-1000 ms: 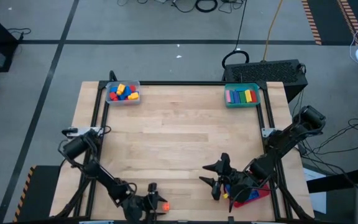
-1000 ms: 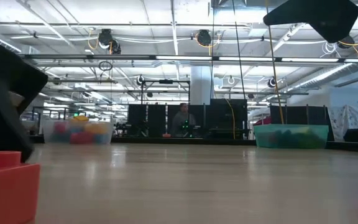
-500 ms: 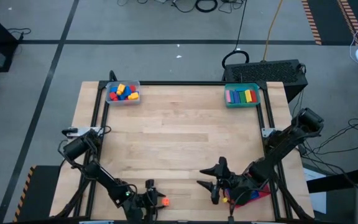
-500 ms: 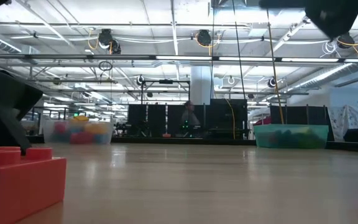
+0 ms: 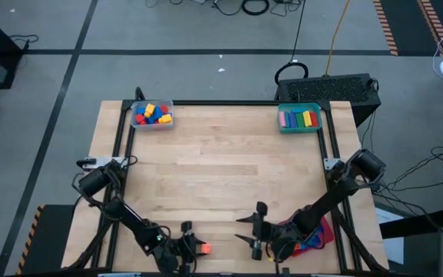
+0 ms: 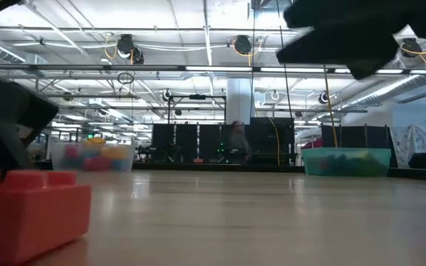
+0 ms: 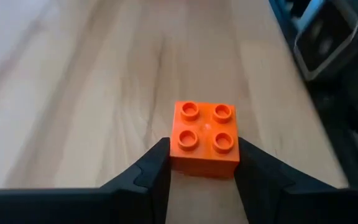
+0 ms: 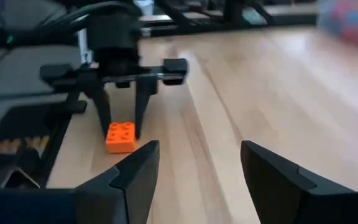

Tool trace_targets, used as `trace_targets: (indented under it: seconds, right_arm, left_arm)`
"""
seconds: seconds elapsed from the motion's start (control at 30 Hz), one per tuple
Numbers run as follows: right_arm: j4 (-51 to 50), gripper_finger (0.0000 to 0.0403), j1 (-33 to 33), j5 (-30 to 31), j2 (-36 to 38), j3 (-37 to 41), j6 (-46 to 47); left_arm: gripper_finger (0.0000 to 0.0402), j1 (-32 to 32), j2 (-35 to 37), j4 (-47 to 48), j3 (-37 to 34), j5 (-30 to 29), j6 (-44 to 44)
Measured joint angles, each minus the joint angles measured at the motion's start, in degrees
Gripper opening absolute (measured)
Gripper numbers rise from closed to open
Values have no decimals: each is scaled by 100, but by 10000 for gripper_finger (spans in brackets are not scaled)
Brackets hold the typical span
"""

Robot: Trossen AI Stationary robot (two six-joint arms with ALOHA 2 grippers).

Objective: Sort blocks by size
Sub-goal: Put the small orange game piece into the red bin

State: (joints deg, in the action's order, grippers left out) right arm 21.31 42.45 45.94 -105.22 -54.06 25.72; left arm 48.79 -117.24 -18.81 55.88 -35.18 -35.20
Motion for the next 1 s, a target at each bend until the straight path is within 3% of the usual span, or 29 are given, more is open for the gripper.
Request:
trace_targets:
  seconds: [0.2, 0.4, 0.63, 1.0]
  right_arm:
    - [168, 210, -1, 47, -1, -343, -1996]
    - [-365, 210, -5, 55, -1, -874, -3443]
    - [-1413, 210, 95, 234, -1, -1197, -3564]
    - [-1860, 210, 277, 409, 3, -1217, -3501]
  left_arm:
    - [148, -314, 477, -55, 2, 187, 317]
    - [149, -850, 820, -260, 2, 906, 409]
    - [150, -1479, 966, -448, 2, 2116, 448]
    - [150, -2102, 1040, -1471, 2, 3445, 566]
